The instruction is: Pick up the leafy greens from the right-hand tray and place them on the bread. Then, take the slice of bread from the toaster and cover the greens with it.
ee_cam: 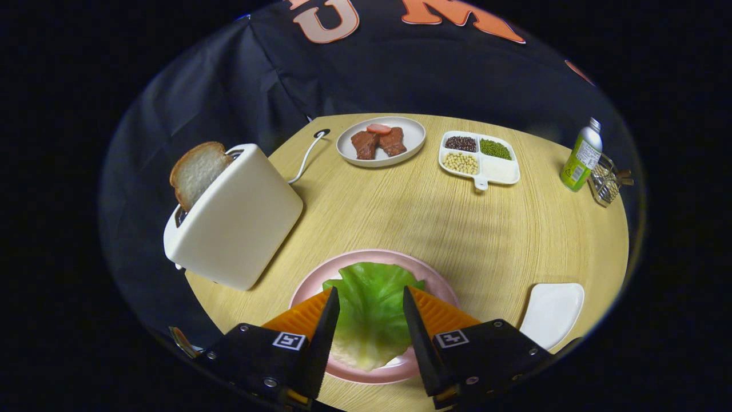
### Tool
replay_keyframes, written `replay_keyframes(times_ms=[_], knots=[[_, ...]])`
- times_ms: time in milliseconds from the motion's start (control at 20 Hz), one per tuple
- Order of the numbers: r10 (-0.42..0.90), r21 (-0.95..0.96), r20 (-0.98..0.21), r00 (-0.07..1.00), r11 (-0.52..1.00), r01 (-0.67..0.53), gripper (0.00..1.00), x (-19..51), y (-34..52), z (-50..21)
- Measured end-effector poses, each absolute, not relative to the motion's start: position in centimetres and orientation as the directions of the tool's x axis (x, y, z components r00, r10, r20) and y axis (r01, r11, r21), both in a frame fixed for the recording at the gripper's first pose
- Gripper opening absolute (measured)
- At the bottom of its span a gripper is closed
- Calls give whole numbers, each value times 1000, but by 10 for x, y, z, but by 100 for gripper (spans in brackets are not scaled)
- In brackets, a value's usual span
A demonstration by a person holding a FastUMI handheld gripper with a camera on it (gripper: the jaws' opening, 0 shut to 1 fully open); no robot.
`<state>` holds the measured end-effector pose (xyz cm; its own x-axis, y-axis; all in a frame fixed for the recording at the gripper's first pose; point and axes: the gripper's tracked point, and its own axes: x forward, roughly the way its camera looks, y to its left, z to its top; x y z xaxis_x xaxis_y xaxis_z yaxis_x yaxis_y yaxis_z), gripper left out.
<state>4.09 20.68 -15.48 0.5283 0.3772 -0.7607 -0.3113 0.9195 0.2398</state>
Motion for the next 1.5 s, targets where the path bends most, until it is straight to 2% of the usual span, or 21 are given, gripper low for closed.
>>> replay_keyframes(times_ms=[150, 300, 550, 950, 1300, 1500], knots=[[410, 275, -744, 528, 908, -317, 77, 42, 218, -133], [421, 266, -728, 541, 901, -344, 81, 49, 229, -112], [458, 270, -704, 544, 880, -392, 97, 58, 263, -77], [535, 306, -668, 518, 831, -464, 97, 75, 336, -25], [586, 353, -690, 424, 784, -510, 97, 70, 401, -12], [567, 336, -719, 403, 790, -512, 94, 74, 420, -17]])
